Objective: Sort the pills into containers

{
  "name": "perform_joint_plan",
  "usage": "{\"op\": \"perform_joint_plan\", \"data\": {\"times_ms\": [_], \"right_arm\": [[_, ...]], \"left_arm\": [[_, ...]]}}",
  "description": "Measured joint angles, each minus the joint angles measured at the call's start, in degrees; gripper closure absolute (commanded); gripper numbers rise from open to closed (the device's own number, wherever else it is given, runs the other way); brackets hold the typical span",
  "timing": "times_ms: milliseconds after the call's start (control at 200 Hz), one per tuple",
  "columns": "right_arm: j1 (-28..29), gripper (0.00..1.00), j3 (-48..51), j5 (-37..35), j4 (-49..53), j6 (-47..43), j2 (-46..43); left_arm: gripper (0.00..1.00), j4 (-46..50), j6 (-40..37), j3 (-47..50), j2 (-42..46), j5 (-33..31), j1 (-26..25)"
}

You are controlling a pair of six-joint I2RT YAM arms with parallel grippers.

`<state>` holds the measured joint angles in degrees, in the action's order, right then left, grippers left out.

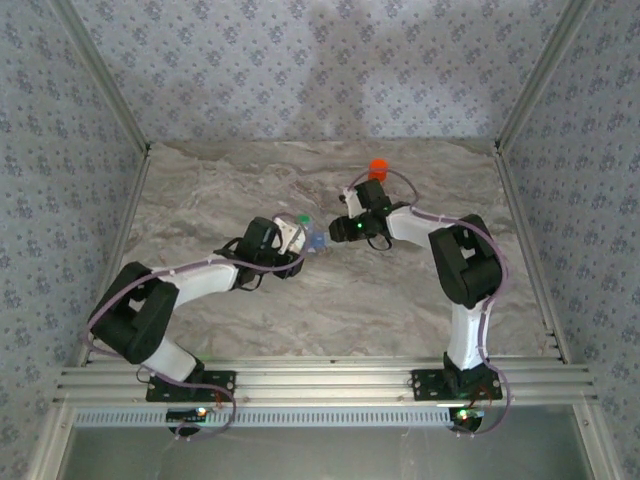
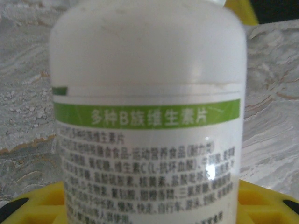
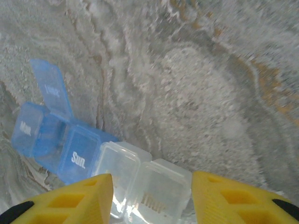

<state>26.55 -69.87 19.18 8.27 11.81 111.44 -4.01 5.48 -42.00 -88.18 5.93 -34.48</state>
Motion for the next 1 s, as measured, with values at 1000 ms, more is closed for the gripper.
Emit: {"op": "perform_joint_plan", "data": {"times_ms": [1000], "right_arm": [[-3.21,0.49,15.58,1.2,-7.74,5.55,-12.68]], "left_arm": [[1.0,24.52,-0.07,-15.63,-6.78,0.22,0.74]]}}
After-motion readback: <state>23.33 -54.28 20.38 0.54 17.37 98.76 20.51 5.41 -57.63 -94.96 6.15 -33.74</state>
